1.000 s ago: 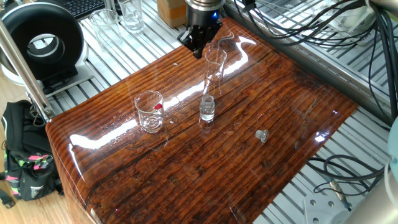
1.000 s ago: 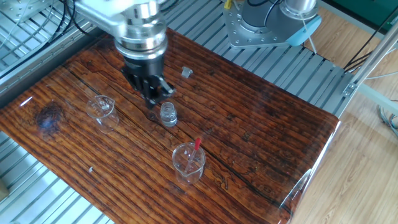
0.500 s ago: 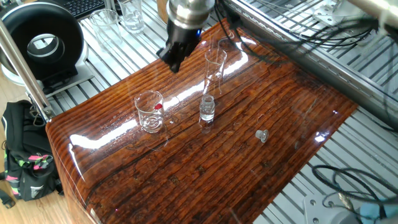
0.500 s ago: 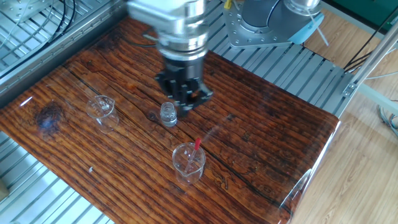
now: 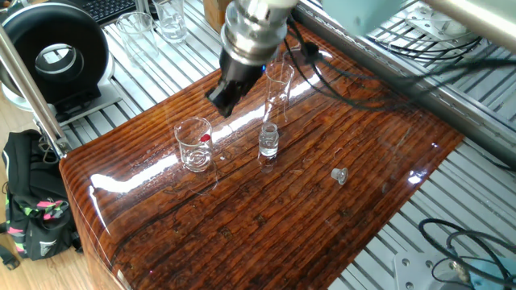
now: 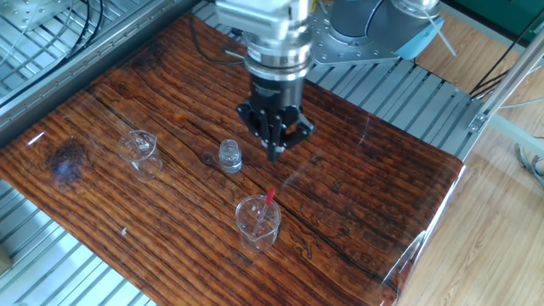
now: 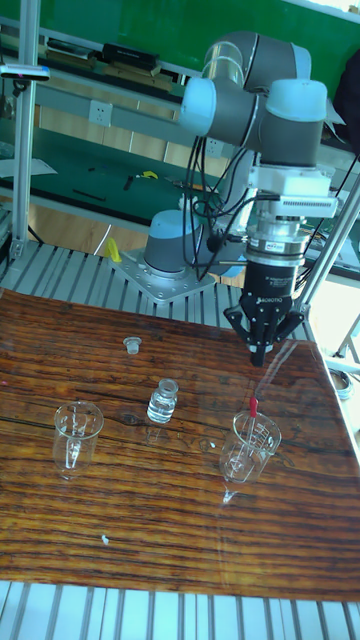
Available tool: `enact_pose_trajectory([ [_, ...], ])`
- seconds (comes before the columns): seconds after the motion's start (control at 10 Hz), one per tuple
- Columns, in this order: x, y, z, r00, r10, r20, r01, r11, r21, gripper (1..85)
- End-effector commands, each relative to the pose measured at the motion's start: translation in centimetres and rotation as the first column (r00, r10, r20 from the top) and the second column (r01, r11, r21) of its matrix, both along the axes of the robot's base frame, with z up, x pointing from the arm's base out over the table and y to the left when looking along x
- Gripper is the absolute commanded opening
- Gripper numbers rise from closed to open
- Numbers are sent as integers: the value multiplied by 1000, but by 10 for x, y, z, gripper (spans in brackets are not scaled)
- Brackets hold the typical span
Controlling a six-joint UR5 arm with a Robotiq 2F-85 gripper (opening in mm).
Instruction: Transfer liquid using a dropper
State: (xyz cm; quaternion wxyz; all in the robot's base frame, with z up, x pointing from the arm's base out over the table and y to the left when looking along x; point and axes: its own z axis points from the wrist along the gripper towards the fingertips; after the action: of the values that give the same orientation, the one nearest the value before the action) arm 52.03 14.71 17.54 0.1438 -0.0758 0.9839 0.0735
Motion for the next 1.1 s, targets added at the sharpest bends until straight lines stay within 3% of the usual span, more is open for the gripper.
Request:
enact_pose_trajectory([
  [0.0,26,20,-4,996,-12,89,10,1000,19,220],
  [0.1,37,35,-6,991,16,131,-26,997,77,473],
  [0.2,44,24,-10,988,6,153,-13,999,40,473],
  [0.3,47,22,-12,988,14,155,-20,999,33,467],
  [0.5,52,21,-9,983,42,177,-46,999,19,640],
  [0.6,50,19,-4,984,29,177,-31,999,7,640],
  [0.8,49,20,-7,986,28,164,-34,999,28,597],
  [0.9,49,26,-5,985,49,164,-57,997,44,623],
  [1.0,45,23,-5,986,56,158,-61,998,27,730],
])
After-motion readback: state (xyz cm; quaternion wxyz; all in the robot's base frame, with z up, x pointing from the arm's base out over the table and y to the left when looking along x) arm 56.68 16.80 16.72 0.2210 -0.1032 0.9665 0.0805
